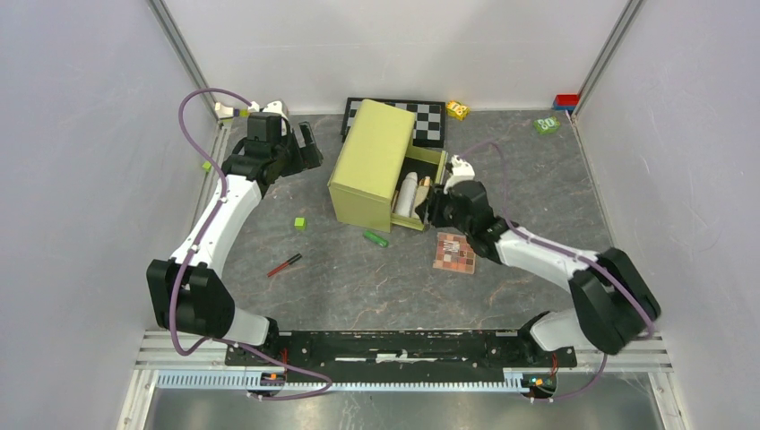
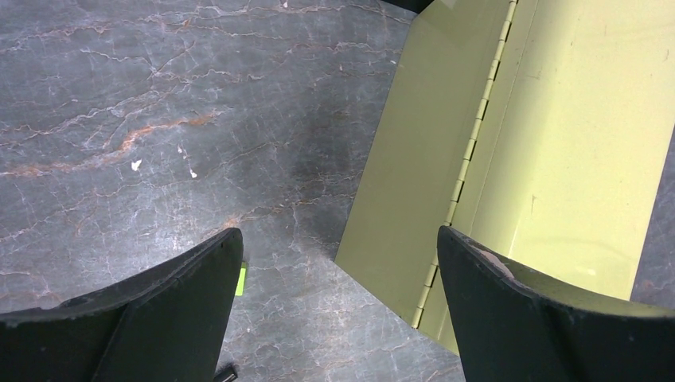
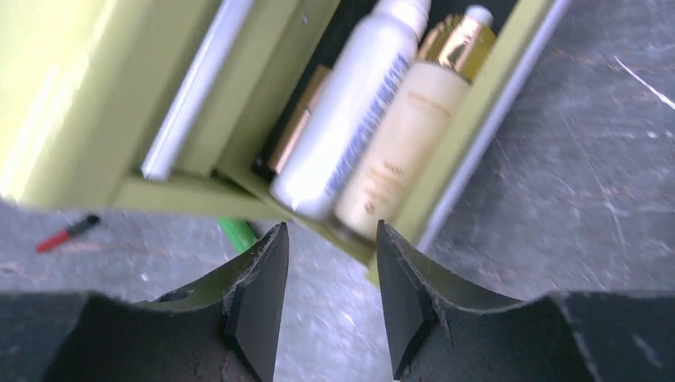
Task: Organize the makeup
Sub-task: Place the makeup in the drawer, then pick up the makeup from the center of the board, then place the makeup in the drawer, then pick up the makeup from the center of the board.
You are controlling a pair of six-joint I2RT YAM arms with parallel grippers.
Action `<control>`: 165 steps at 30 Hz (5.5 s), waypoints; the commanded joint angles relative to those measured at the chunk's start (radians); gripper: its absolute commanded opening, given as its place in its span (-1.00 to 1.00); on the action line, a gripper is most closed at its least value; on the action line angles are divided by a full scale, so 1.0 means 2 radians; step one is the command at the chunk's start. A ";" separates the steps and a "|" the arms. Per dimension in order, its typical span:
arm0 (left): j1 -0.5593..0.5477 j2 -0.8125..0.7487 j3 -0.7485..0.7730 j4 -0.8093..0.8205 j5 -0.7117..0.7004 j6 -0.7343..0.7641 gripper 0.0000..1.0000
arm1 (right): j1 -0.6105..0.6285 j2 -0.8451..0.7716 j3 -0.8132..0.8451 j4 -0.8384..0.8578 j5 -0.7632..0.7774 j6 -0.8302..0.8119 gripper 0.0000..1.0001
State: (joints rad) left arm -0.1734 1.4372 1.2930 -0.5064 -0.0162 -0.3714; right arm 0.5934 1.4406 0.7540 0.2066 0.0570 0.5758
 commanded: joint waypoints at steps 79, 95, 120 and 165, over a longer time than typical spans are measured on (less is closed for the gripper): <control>0.001 -0.023 -0.015 0.003 0.018 0.016 0.94 | 0.054 -0.135 -0.134 0.059 0.063 -0.117 -0.75; 0.001 -0.069 -0.061 -0.004 -0.014 0.021 0.94 | 0.007 0.146 0.147 0.016 0.025 0.025 -0.75; 0.001 -0.120 -0.128 -0.053 -0.115 -0.040 1.00 | 0.003 -0.092 -0.053 0.021 0.060 -0.073 0.14; 0.055 -0.073 -0.251 -0.244 -0.105 -0.549 0.79 | 0.003 -0.213 -0.164 -0.036 0.052 -0.065 0.23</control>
State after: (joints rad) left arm -0.1066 1.2556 0.7837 -0.9863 -0.2489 -1.3514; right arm 0.6010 1.0454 0.4255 0.1387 0.1593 0.4442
